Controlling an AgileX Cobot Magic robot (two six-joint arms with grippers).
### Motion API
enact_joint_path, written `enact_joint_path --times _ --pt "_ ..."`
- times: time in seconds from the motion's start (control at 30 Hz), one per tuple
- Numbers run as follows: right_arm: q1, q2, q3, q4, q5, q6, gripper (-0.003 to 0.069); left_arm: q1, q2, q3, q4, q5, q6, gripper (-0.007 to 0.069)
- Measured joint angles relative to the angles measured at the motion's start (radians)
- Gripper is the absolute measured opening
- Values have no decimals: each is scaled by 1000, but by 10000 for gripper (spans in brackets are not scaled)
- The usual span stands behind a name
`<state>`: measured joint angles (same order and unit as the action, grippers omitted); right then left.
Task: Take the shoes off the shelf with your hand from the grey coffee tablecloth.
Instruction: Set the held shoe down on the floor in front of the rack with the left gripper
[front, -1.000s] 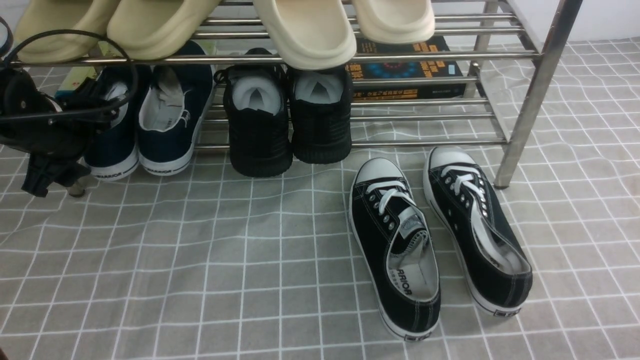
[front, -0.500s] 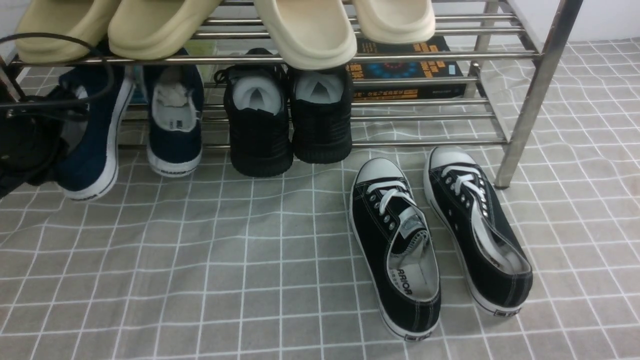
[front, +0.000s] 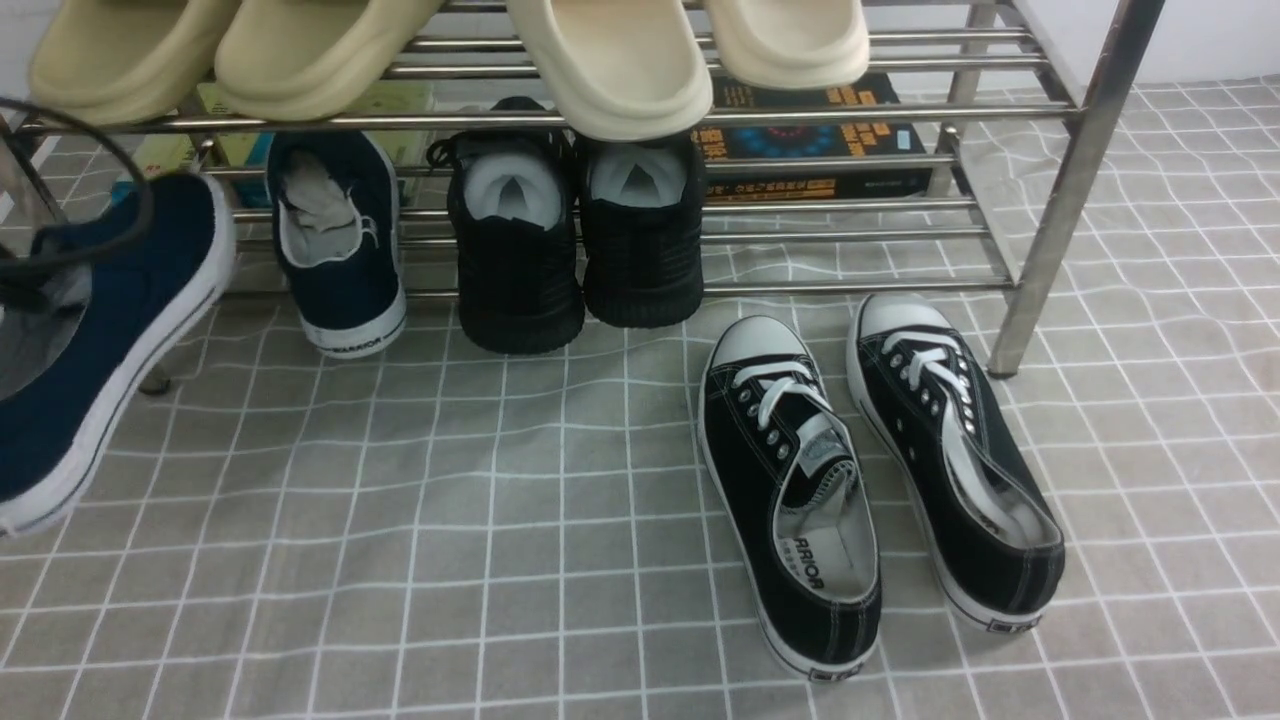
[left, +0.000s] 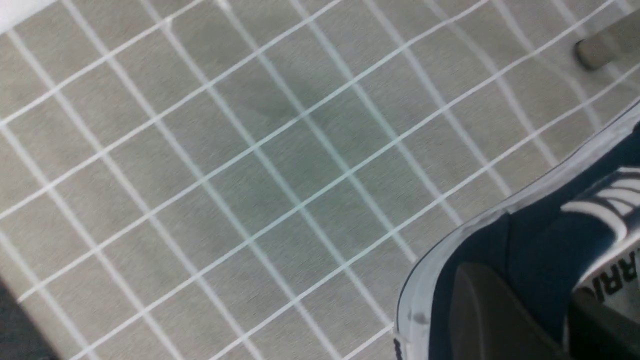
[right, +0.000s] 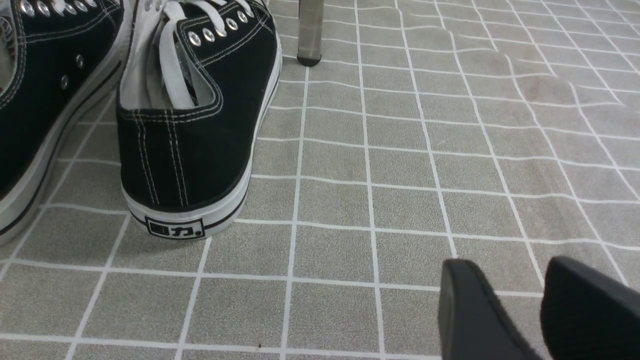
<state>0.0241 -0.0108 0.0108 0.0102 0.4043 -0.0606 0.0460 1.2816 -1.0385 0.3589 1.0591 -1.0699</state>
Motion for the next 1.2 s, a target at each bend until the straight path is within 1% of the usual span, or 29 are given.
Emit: enact_joint_path --times 0.1,0.17,0.2,0.33,0.47,0.63,0.8,0.93,1.07,1.1,1.13,1.2 --pt "0 0 0 0 0 0 237 0 -30 66 1 6 -19 60" --pt "0 0 0 0 0 0 237 3 -67 144 0 -23 -45 60" --pt "0 0 0 0 0 0 237 3 -67 150 0 -23 -45 60" --pt "0 0 0 0 0 0 237 5 -83 242 -7 -126 -55 60" --pt "0 0 0 0 0 0 237 5 -80 284 -9 -200 -79 60" --pt "0 0 0 0 0 0 237 5 -55 290 -8 -245 -144 62" --pt "0 0 0 0 0 0 238 5 -29 290 -8 -267 -164 86" --pt "0 0 0 0 0 0 238 5 14 290 -11 -267 -169 163" --pt "0 0 0 0 0 0 238 5 44 290 -21 -255 -171 290" --pt "0 0 0 0 0 0 238 5 44 290 -21 -255 -171 290" --pt "0 0 0 0 0 0 238 5 44 288 -19 -250 -170 336" --pt "0 0 0 0 0 0 238 5 37 278 -19 -239 -167 390"
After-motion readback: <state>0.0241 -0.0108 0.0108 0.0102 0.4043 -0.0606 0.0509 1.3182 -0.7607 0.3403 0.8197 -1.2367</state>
